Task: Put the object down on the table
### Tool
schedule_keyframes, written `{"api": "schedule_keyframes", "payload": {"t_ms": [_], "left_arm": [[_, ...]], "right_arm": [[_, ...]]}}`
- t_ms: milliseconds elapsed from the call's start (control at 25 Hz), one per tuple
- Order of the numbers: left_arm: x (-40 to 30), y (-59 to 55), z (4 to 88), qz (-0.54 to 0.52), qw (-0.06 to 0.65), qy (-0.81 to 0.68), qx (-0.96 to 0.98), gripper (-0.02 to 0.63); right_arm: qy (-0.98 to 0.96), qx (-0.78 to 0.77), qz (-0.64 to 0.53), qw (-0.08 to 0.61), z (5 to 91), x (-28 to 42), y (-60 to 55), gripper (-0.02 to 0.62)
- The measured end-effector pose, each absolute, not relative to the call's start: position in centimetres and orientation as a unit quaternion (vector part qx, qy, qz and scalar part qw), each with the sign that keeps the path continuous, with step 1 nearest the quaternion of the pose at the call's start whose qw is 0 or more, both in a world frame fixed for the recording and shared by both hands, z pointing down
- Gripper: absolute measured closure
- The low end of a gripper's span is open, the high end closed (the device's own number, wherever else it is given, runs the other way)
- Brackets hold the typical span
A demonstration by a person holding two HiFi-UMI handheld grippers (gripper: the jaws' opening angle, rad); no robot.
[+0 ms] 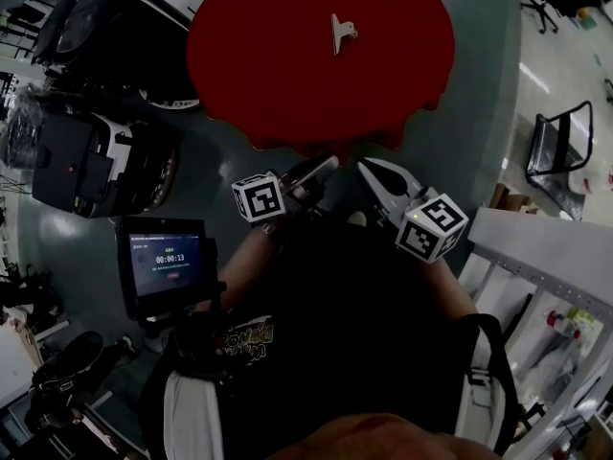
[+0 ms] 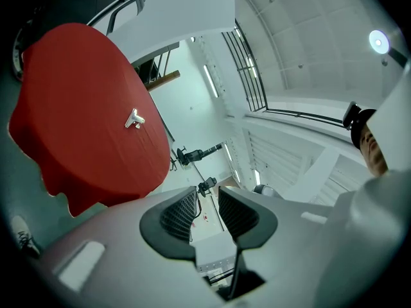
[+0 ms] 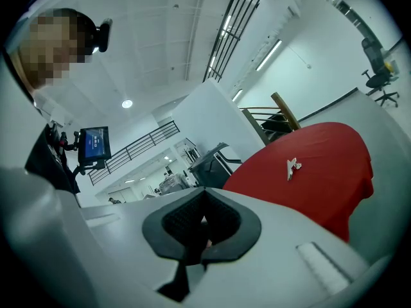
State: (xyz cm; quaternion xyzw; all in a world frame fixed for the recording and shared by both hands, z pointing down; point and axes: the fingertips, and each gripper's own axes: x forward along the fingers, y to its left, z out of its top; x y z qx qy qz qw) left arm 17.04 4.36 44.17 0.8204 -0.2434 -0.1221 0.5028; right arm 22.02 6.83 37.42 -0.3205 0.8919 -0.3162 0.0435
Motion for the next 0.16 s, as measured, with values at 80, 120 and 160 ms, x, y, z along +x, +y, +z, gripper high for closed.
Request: {"api": "schedule_keyframes", "payload": {"t_ms": [80,120,160], "left_arm": [[16.93,4.41,43.97,-0.12,0.5,-0.243,0.823,0.486],[16.93,4.48,43.78,-0.118,0.498,-0.242,0.824,0.486],[16.93,4.57,43.58,-0.116,0.496,-0.241,0.826,0.486]], "right_arm": [[0.893,-0.318,-0.315,0.043,37.36,21.74,6.81,0.592],[0.893,-0.317,-0.315,0.043,37.34,21.62,6.82,0.592],[0.894,-0.316,-0.316,0.043,37.33,21.49,6.83,0.592]]}}
